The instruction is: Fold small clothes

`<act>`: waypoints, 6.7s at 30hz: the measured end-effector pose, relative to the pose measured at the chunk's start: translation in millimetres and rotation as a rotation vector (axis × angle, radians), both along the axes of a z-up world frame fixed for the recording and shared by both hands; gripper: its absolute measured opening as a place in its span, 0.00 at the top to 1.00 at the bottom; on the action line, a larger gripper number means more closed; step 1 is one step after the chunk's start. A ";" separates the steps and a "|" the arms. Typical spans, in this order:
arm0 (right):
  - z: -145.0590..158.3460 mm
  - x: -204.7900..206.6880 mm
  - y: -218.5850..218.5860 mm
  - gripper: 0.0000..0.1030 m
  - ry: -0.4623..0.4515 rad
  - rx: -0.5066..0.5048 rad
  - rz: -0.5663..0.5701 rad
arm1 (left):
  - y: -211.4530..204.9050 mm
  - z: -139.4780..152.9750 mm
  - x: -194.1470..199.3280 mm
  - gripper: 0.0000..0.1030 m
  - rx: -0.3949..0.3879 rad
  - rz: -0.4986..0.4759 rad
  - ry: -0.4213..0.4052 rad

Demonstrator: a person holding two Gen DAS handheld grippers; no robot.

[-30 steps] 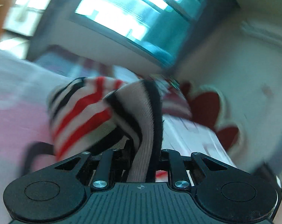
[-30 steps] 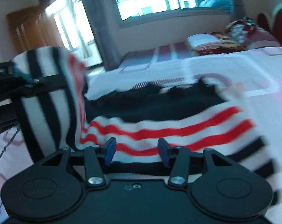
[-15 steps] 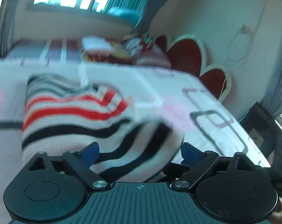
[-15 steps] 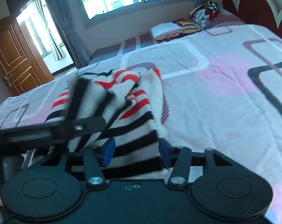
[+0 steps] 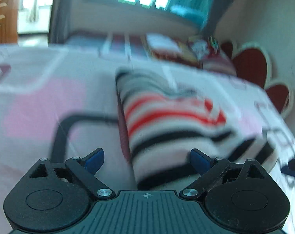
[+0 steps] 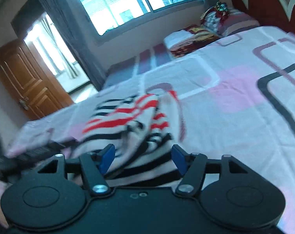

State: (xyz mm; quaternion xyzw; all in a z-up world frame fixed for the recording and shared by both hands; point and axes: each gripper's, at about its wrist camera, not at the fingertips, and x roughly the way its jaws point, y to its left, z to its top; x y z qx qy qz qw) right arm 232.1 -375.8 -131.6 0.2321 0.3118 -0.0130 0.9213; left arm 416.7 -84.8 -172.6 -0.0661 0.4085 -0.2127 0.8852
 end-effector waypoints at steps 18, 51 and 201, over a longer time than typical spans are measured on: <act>-30.2 79.1 12.8 0.81 0.012 0.026 0.024 | -11.2 15.2 5.8 0.09 -0.059 0.010 -0.071; -36.6 187.6 -0.4 0.68 0.095 -0.352 0.060 | -63.1 -23.7 105.0 0.00 0.014 0.083 0.094; -61.0 200.6 297.6 0.67 -0.056 0.328 0.248 | 328.8 -18.1 119.8 0.39 -0.070 0.133 0.017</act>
